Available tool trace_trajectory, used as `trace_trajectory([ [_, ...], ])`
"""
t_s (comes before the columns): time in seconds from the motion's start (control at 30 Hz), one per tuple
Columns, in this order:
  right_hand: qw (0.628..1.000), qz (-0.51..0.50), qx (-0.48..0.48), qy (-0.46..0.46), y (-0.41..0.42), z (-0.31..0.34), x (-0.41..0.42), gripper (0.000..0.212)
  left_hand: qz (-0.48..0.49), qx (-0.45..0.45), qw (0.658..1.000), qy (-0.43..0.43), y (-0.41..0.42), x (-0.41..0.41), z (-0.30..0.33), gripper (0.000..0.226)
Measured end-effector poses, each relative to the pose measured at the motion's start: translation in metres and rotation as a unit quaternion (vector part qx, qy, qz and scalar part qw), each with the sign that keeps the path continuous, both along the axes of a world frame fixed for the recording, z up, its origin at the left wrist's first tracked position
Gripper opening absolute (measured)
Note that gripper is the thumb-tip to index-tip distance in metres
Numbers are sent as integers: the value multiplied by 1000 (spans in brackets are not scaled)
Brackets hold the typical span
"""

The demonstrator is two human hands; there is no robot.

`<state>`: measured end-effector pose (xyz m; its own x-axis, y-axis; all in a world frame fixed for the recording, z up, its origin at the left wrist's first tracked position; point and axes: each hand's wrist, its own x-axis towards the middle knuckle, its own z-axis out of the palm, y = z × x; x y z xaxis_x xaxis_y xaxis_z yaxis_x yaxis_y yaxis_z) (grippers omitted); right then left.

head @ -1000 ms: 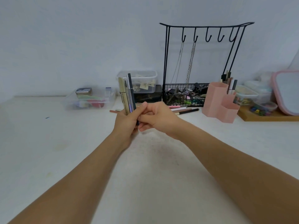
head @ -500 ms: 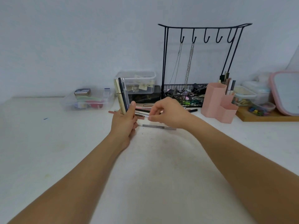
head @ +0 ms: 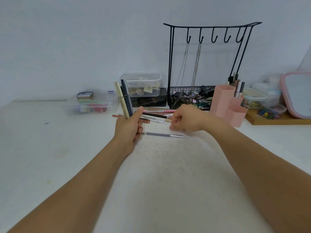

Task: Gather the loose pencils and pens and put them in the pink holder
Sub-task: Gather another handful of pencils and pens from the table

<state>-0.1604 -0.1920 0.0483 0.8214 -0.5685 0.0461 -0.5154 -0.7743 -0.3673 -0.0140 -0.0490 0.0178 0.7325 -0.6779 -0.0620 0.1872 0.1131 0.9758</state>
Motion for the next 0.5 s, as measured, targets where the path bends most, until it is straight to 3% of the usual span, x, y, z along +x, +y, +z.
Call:
trace_trajectory([
  [0.13,995,45,77,45,11,5,0,25,9,35,999,-24,-3,3,-4,40],
  [0.27,993,70,63,75,19,-2,7,20,12,50,998,-27,-3,5,-4,42],
  [0.4,991,75,62,97,16,1,3,29,7,34,999,-21,-2,3,-3,40],
  [0.5,988,68,132,47,8,4,-6,29,0,26,1000,-10,-1,3,-2,37],
])
